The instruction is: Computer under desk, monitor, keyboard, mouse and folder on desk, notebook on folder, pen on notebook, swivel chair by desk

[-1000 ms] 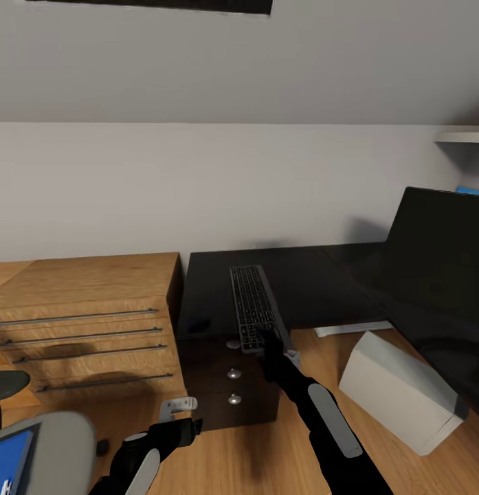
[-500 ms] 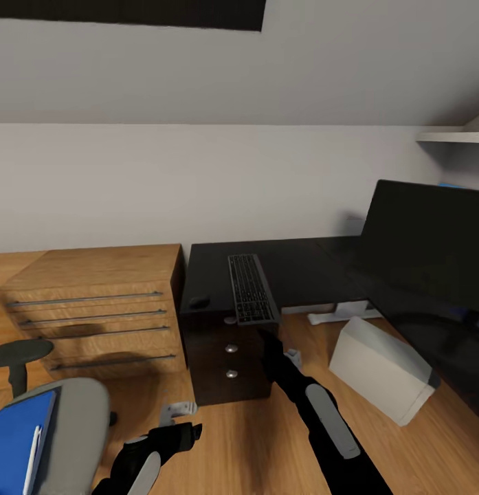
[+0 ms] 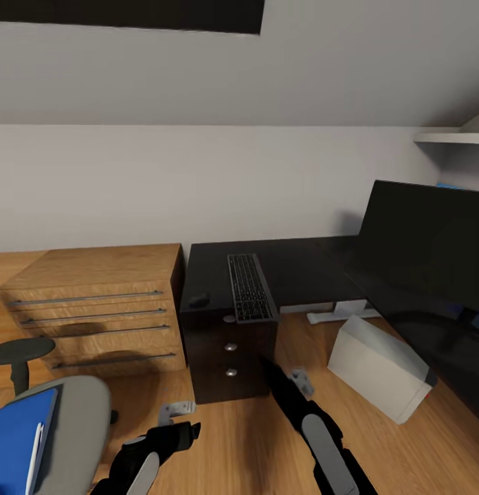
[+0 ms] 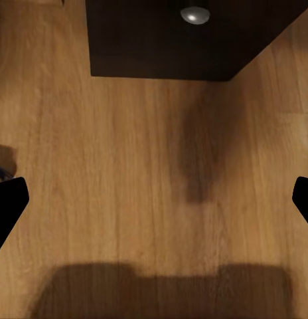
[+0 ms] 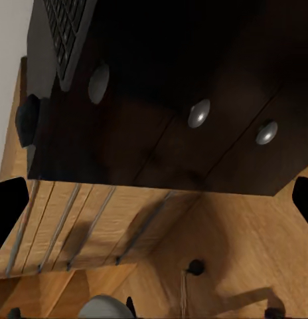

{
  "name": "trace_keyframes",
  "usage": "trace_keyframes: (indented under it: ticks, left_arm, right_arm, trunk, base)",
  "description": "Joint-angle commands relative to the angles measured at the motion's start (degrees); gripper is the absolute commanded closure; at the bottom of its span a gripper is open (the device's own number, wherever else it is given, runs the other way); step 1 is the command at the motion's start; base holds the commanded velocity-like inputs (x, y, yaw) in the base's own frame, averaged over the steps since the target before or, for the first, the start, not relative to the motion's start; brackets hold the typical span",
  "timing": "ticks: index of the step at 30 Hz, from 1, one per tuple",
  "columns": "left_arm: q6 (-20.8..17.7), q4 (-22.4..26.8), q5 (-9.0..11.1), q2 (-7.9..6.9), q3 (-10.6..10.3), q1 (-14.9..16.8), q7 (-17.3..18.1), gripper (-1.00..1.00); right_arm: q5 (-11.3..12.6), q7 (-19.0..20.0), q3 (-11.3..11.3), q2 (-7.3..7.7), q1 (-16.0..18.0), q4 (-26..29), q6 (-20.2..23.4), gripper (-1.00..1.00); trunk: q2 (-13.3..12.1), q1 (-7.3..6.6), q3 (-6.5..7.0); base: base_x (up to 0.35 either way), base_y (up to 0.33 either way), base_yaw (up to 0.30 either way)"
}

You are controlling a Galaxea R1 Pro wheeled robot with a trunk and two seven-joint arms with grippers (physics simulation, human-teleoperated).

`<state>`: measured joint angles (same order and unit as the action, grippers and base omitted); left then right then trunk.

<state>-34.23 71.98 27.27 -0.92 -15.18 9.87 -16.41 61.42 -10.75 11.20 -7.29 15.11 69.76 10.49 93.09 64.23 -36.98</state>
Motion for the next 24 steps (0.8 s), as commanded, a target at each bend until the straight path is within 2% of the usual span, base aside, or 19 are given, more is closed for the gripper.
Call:
trace_keyframes:
  ticks: [1,4,5,8,9,10,11,13,14,16,17,19,21,24]
  left_arm:
    - [0.9,0.0,0.6,-0.09,-0.2,0.0,-0.6,-1.00]
    - [2.5,-0.4,0.4,-0.11,-0.2,0.0,-0.5,-1.00]
    - [3.5,-0.8,-0.1,-0.12,-0.2,0.1,-0.5,-1.00]
    - [4.4,-1.3,-1.2,-0.13,-0.2,0.0,-0.4,-1.00]
    - [5.2,-1.9,-2.4,-0.14,-0.2,0.1,-0.3,-1.00]
    - [5.2,-2.1,-2.5,-0.14,-0.2,0.1,-0.4,-1.00]
    - [5.3,-3.1,-2.7,-0.14,-0.2,0.1,-0.5,-1.00]
    - [5.5,-4.6,-2.8,-0.11,-0.2,0.0,-0.6,-1.00]
    - [6.3,-7.7,-2.9,-0.08,-0.2,0.1,-0.7,-1.00]
    - [7.7,-10.2,-2.9,-0.07,-0.2,0.1,-0.7,-1.00]
    - [9.5,-12.9,-2.9,-0.08,-0.2,0.1,-0.7,-1.00]
    - [13.2,-16.7,-3.0,-0.11,-0.2,0.1,-0.6,-1.00]
    - [18.8,-21.5,-3.0,-0.04,-0.2,0.0,-0.5,-1.00]
    - [22.8,-24.6,-3.1,0.12,-0.3,0.0,-0.5,-1.00]
  right_arm:
    - [-1.8,-0.5,0.0,0.02,-1.0,0.2,0.1,-1.00]
    - [-5.3,-0.7,0.0,0.05,-2.3,-0.6,0.0,-1.00]
    - [-7.8,-0.9,-0.1,0.10,-2.9,-2.2,-0.3,-1.00]
    - [-11.5,-1.4,-0.1,0.46,-3.4,-5.6,-1.8,-1.00]
    - [-16.7,-2.2,-0.2,1.57,-3.8,-13.4,-10.3,-1.00]
    - [-17.3,-2.3,-0.2,1.68,-3.9,-14.9,-12.3,-1.00]
    - [-18.2,-2.3,-0.1,1.80,-3.9,-18.1,-16.8,-1.00]
    - [-18.9,-2.2,-0.1,1.85,-4.0,-21.2,-21.5,-1.00]
    - [-19.5,-2.1,0.0,1.87,-4.0,-26.3,-28.9,-1.00]
    - [-19.8,-2.0,0.2,1.81,-4.0,-29.6,-33.0,-1.00]
    - [-20.1,-1.8,0.3,1.73,-4.0,-32.2,-35.8,-1.00]
    - [-20.9,-1.5,0.8,1.69,-4.0,-35.2,-38.2,-1.00]
    - [-22.3,-0.4,1.9,1.76,-4.0,-37.9,-39.7,-1.00]
    - [-23.6,0.5,2.8,1.84,-4.0,-39.5,-40.2,-1.00]
  trunk:
    - [-0.4,-0.23,0.13]
    - [-1.6,-0.89,0.67]
    - [-2.0,-1.11,0.85]
    - [-3.2,-1.77,1.39]
    - [-3.6,-1.99,1.57]
    - [-4.0,-2.21,1.74]
    - [-4.4,-2.43,1.92]
    - [-5.2,-2.86,2.28]
    - [-5.6,-3.08,2.46]
    - [-6.4,-3.52,2.82]
    - [-6.8,-3.74,3.00]
    - [-7.6,-4.18,3.36]
    - [-8.4,-4.62,3.72]
    - [-9.6,-5.28,4.26]
  base:
    - [-0.002,-0.001,0.000]
    - [-0.001,0.000,0.000]
    - [0.000,0.000,0.000]
    - [0.000,0.000,0.000]
    - [0.000,0.000,0.000]
    - [0.000,0.000,0.000]
    - [0.000,0.000,0.000]
    - [0.000,0.000,0.000]
    - [0.000,0.000,0.000]
    - [0.000,0.000,0.000]
    - [0.000,0.000,0.000]
    - [0.000,0.000,0.000]
    - [0.000,0.000,0.000]
    - [0.000,0.000,0.000]
